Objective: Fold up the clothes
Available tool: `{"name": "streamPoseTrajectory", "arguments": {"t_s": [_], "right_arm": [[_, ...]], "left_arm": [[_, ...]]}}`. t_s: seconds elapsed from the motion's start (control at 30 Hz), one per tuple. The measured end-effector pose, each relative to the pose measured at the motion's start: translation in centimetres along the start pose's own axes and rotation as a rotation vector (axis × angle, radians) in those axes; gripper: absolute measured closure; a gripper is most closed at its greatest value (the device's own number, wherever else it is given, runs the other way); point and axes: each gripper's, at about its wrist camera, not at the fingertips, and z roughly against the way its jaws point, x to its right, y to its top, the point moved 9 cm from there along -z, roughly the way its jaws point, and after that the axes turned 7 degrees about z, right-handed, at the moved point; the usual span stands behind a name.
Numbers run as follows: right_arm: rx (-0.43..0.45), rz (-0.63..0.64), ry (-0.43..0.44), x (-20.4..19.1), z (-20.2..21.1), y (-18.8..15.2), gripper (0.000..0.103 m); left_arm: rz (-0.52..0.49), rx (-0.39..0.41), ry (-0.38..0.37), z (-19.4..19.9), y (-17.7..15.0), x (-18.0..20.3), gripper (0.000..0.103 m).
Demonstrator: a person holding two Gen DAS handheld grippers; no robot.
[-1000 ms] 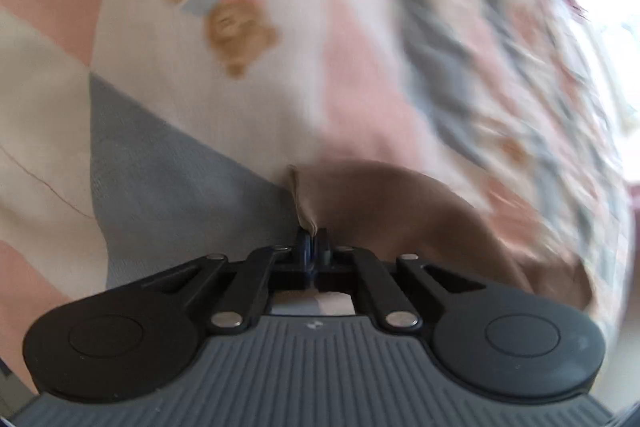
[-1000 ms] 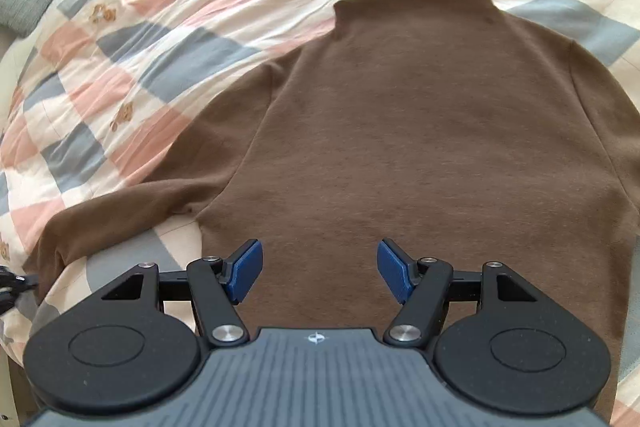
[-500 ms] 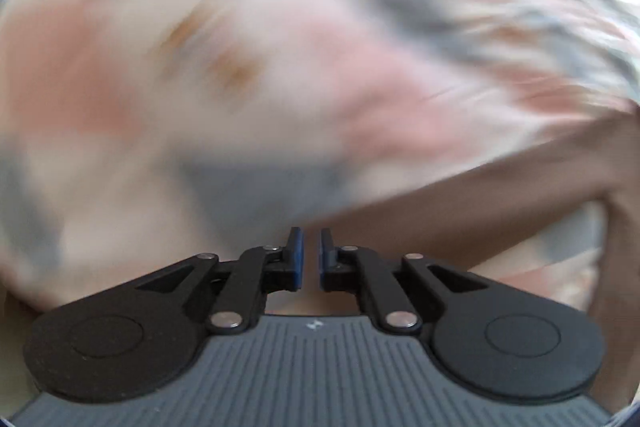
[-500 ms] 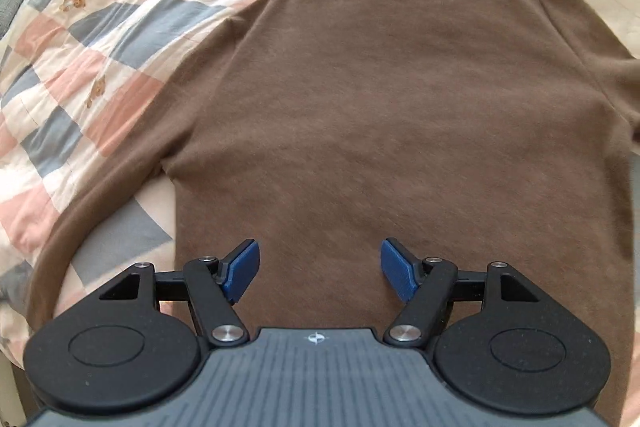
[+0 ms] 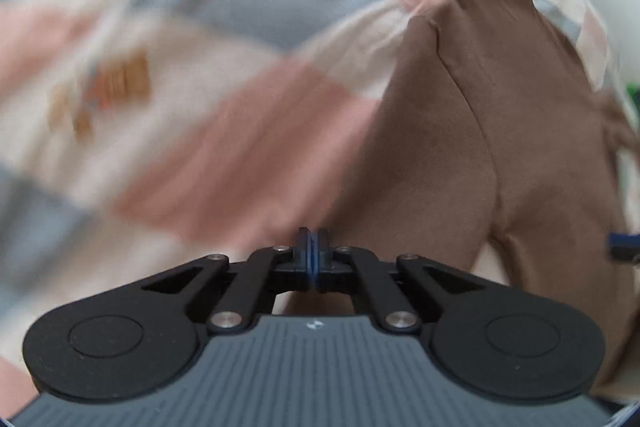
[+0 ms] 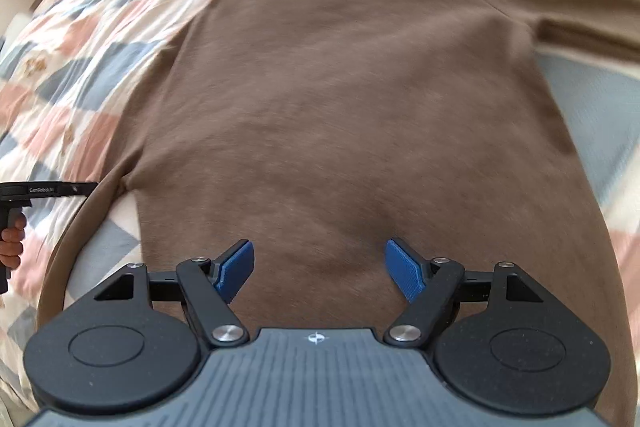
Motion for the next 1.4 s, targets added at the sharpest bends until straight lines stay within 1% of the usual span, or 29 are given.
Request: {"name": "streamPoseTrajectory", "arguments": {"t_s": [0.07, 0.1, 0.13, 0.2, 0.23, 0.3, 0.33, 0.37, 0.4, 0.5, 0.53, 0.57, 0.6, 0.67, 0.73, 0.77, 0.8, 0.83, 0.93, 0.97, 1.03, 1.1, 1.13, 1.17, 1.23, 1.27, 1.33, 1.37, 1.4], "right_arm": [[0.002, -0.002, -0.003, 0.1, -0.1, -0.1, 0.028], [0.001, 0.001, -0.005, 0.1, -0.3, -0.1, 0.028], [0.000, 0.005, -0.008, 0.1, -0.4, -0.1, 0.028], [-0.011, 0.017, -0.016, 0.0, -0.5, 0.0, 0.027], [-0.015, 0.022, -0.018, -0.1, -0.4, 0.1, 0.027], [-0.014, 0.029, -0.011, -0.1, -0.1, 0.2, 0.027], [-0.016, 0.028, -0.009, 0.0, 0.0, 0.1, 0.027], [-0.018, 0.022, -0.009, 0.1, 0.0, 0.0, 0.027], [-0.021, 0.015, -0.007, 0.2, 0.0, -0.1, 0.027], [-0.029, 0.002, -0.002, 0.3, 0.0, -0.4, 0.025], [-0.033, 0.005, -0.002, 0.2, -0.1, -0.5, 0.024], [-0.036, 0.013, -0.005, 0.1, -0.3, -0.5, 0.021], [-0.040, 0.022, -0.008, -0.1, -0.4, -0.6, 0.019], [-0.047, 0.053, -0.019, -0.6, -0.6, -0.6, 0.018], [-0.049, 0.078, -0.024, -1.0, -0.7, -0.7, 0.017], [-0.048, 0.087, -0.024, -1.1, -0.6, -0.8, 0.018], [-0.046, 0.095, -0.024, -1.2, -0.5, -0.8, 0.018], [-0.043, 0.105, -0.028, -1.2, -0.3, -0.9, 0.019], [-0.029, 0.132, -0.051, -0.8, 0.7, -1.3, 0.021], [-0.024, 0.139, -0.056, -0.5, 1.0, -1.6, 0.021], [-0.029, 0.145, -0.074, 0.4, 1.6, -2.4, 0.021], [-0.037, 0.140, -0.100, 1.7, 2.7, -3.4, 0.023], [-0.017, 0.144, -0.110, 2.5, 3.6, -3.7, 0.023], [0.003, 0.149, -0.122, 3.5, 4.7, -4.1, 0.023], [0.024, 0.145, -0.151, 6.4, 6.6, -5.2, 0.023], [0.027, 0.133, -0.160, 7.9, 7.3, -5.9, 0.023], [0.029, 0.081, -0.160, 11.2, 8.5, -7.4, 0.023], [0.030, 0.055, -0.154, 12.8, 9.1, -8.2, 0.023], [0.025, 0.027, -0.131, 14.1, 9.3, -9.1, 0.023]], "left_arm": [[-0.024, 0.057, 0.039, 0.7, 1.1, -0.9, 0.103], [-0.019, 0.075, 0.080, 0.8, 1.3, -1.7, 0.103], [-0.026, 0.085, 0.157, 0.8, 1.1, -2.9, 0.103], [0.000, 0.061, 0.249, 1.2, -0.6, -5.3, 0.102], [0.068, 0.049, 0.235, 2.0, -1.7, -6.3, 0.099], [0.247, 0.094, 0.179, 5.7, -4.9, -8.4, 0.091], [0.344, 0.120, 0.153, 7.7, -6.8, -9.6, 0.091], [0.446, 0.140, 0.136, 9.7, -9.1, -10.7, 0.085], [0.539, 0.157, 0.128, 11.6, -11.5, -11.7, 0.077], [0.773, 0.195, 0.156, 16.1, -19.2, -13.9, 0.068], [0.845, 0.201, 0.164, 17.2, -21.6, -14.4, 0.065], [0.915, 0.205, 0.157, 17.6, -23.7, -14.7, 0.058], [0.979, 0.204, 0.137, 17.6, -25.5, -14.8, 0.055], [1.077, 0.213, 0.103, 16.9, -28.1, -14.8, 0.055], [1.088, 0.227, 0.111, 15.5, -28.8, -14.9, 0.056], [1.090, 0.232, 0.123, 14.8, -28.9, -14.8, 0.066], [1.084, 0.236, 0.127, 14.4, -28.9, -14.7, 0.101], [1.071, 0.242, 0.139, 14.1, -28.9, -14.7, 0.102], [0.939, 0.271, 0.257, 15.5, -28.5, -14.3, 0.103], [0.903, 0.269, 0.300, 16.0, -28.6, -14.4, 0.099], [0.886, 0.211, 0.454, 16.4, -29.9, -15.1, 0.101], [0.872, 0.191, 0.538, 17.8, -30.7, -14.7, 0.101], [0.855, 0.189, 0.565, 18.5, -30.8, -14.1, 0.101], [0.817, 0.206, 0.533, 19.1, -30.3, -12.3, 0.100], [0.756, 0.220, 0.391, 19.1, -28.9, -7.3, 0.094], [0.728, 0.225, 0.313, 18.9, -28.2, -4.6, 0.085], [0.697, 0.215, 0.122, 16.8, -26.9, 1.9, 0.079], [0.684, 0.195, 0.034, 15.3, -26.6, 5.0, 0.075], [0.671, 0.169, -0.029, 13.7, -26.6, 7.9, 0.069]]}}
